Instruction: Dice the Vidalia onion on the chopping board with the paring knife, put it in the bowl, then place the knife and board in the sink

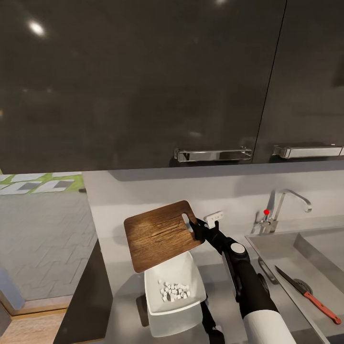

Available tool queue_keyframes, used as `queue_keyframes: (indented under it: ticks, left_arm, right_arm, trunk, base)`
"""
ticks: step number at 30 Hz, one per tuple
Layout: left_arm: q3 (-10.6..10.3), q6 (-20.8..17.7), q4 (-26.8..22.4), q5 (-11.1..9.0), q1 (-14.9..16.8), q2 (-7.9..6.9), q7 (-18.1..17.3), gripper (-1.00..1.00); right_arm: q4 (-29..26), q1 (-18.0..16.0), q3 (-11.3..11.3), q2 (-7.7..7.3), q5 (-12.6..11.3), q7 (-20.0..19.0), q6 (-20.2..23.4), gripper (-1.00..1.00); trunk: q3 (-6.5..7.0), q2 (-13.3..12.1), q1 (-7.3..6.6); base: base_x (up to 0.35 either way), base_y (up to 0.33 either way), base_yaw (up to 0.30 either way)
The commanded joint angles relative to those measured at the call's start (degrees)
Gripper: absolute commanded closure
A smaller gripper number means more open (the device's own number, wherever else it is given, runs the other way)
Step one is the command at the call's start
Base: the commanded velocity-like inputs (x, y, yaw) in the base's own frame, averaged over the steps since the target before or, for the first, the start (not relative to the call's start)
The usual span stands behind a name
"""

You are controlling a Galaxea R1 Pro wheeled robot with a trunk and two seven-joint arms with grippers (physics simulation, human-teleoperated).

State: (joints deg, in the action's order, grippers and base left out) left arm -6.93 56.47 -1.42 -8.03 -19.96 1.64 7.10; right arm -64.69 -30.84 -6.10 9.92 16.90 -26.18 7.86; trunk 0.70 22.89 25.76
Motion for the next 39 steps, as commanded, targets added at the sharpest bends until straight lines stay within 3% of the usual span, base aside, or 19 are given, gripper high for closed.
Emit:
queue_keyframes:
  ticks: [1,5,17,39]
  left_arm:
    - [-0.53,-1.28,-0.19,-0.47,-0.03,0.01,0.20,-1.00]
    - [-0.54,-3.69,-1.73,-0.42,0.00,0.02,0.19,-1.00]
    - [-0.80,-4.09,-2.53,-0.48,0.01,-0.06,0.12,-1.00]
    - [-0.72,-4.09,-2.11,-0.50,0.01,-0.06,0.20,-1.00]
  right_arm:
    - [-0.09,-0.01,-0.22,0.08,0.33,-0.45,0.22,1.00]
    - [-0.09,-0.01,-0.22,0.08,0.33,-0.40,0.22,1.00]
    - [0.70,-0.01,-0.26,0.08,0.33,-0.37,0.20,1.00]
    - [0.71,-0.01,-0.28,0.08,0.33,-0.45,0.37,1.00]
  trunk:
    - [-0.01,0.03,0.02]
    - [-0.01,0.03,0.02]
    - [-0.01,0.03,0.02]
    - [-0.01,0.03,0.02]
  base:
    - [0.000,0.000,0.000]
    - [0.000,0.000,0.000]
    - [-0.035,0.000,0.000]
    - [-0.318,0.000,0.000]
